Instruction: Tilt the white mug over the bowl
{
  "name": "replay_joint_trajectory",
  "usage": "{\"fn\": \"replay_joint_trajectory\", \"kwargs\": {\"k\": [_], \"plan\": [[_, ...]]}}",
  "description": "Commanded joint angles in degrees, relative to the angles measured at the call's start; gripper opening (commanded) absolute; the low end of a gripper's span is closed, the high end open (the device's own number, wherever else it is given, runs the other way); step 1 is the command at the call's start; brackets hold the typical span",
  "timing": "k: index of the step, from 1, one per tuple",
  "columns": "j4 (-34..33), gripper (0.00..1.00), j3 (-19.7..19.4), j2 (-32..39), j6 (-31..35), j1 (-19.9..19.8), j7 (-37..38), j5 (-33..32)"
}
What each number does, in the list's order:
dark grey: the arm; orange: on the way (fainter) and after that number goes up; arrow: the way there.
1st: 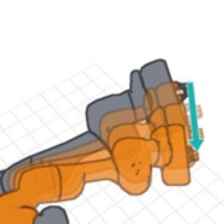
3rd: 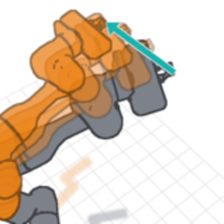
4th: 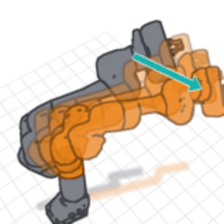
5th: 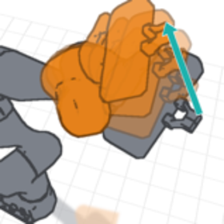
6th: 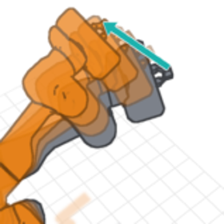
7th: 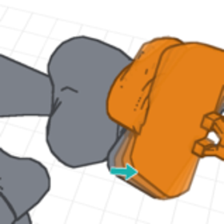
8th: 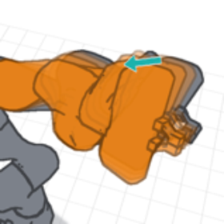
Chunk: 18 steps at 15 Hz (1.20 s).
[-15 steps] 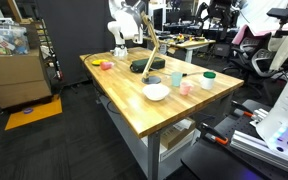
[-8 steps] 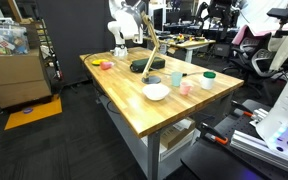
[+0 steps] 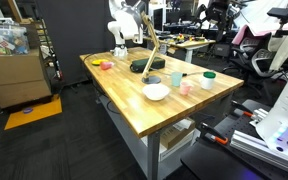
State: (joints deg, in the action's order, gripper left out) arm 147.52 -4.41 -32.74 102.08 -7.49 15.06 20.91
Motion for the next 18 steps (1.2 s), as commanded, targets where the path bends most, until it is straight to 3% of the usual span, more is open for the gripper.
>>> {"fn": "replay_joint_trajectory", "kwargs": {"k": [1,12,18], "plan": [[-2.93,1.00,-1.71,6.17,1.43,-0.48,-2.46,1.42],[-2.69,1.00,-1.89,7.38,3.32,-0.67,-1.43,0.47],[-4.78,1.00,-1.82,16.95,16.10,-4.04,8.58,-1.00]]}}
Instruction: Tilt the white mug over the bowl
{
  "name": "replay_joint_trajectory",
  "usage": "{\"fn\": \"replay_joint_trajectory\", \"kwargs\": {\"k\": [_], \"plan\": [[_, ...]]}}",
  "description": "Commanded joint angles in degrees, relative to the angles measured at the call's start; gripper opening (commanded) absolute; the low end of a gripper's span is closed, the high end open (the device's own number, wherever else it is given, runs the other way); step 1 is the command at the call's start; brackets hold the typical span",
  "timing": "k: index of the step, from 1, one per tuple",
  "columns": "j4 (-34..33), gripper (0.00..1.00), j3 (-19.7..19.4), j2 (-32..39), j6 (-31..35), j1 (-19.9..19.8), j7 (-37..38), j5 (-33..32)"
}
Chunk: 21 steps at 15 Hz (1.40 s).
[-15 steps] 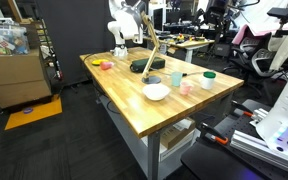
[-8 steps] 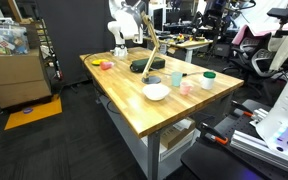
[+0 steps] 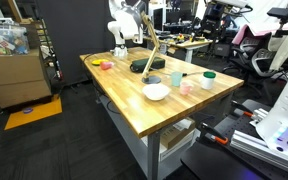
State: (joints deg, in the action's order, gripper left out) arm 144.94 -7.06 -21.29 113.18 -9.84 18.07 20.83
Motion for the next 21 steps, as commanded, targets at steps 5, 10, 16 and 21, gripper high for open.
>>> {"fn": "replay_joint_trajectory", "kwargs": {"k": [5,10,16,21], "plan": [[-4.87,1.00,0.55,14.81,16.65,-2.22,20.00,-2.69],[-4.64,1.00,-0.45,15.01,16.70,-1.10,19.02,-2.18],[-4.91,1.00,-0.37,15.78,18.03,-1.54,21.49,-4.19],[-6.60,1.00,-1.72,21.80,23.31,-2.07,32.40,-9.53]]}}
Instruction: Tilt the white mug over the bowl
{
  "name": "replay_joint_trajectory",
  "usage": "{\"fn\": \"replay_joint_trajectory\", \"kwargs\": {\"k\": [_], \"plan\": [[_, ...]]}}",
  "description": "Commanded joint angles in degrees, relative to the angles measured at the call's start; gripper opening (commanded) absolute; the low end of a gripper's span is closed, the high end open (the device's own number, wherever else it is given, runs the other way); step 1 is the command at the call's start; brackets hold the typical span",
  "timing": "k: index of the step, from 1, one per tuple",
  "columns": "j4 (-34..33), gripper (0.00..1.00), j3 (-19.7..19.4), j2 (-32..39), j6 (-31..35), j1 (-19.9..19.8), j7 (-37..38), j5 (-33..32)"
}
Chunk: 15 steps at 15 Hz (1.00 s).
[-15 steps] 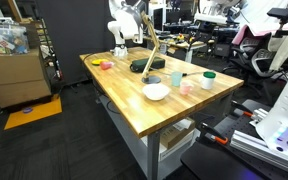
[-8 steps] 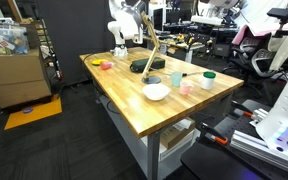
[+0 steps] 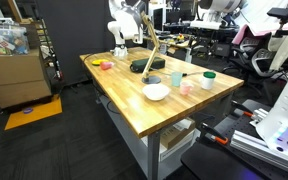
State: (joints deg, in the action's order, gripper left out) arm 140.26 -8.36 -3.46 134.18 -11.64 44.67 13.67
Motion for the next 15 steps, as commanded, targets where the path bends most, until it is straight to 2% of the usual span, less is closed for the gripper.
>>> {"fn": "replay_joint_trajectory", "kwargs": {"k": [1,5,7,8,9,15], "plan": [[-2.34,1.00,-0.84,5.56,3.21,-0.08,8.13,-3.13],[-4.50,1.00,-2.87,12.78,5.39,0.58,16.41,-3.46],[-5.76,1.00,-3.54,15.82,5.67,0.51,16.61,-1.57],[-6.16,1.00,-3.26,16.31,5.44,0.23,14.21,0.17],[-4.67,1.00,-3.86,15.29,5.59,0.87,15.10,-1.55],[-6.03,1.00,-3.88,16.51,5.57,0.97,14.99,-0.65]]}}
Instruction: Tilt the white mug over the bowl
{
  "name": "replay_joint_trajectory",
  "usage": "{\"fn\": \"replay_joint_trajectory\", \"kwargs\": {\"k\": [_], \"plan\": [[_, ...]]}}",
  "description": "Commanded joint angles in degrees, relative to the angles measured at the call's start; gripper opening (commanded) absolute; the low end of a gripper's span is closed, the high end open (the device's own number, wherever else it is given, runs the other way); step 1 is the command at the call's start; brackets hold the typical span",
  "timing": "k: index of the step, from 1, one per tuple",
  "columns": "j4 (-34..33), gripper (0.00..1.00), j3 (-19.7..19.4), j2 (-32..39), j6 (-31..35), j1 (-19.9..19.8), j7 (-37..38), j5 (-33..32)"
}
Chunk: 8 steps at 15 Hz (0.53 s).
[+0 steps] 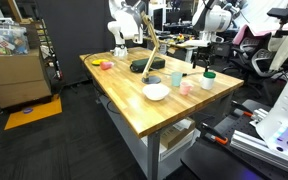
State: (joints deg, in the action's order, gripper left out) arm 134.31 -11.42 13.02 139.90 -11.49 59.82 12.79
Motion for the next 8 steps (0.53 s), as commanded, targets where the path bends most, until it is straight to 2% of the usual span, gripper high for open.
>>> {"fn": "replay_joint_trajectory", "kwargs": {"k": [1,8], "plan": [[-0.08,1.00,-0.82,0.03,-0.16,0.82,-0.16,0.23],[-1.44,1.00,-1.55,4.09,0.05,-0.27,-0.05,4.16]]}}
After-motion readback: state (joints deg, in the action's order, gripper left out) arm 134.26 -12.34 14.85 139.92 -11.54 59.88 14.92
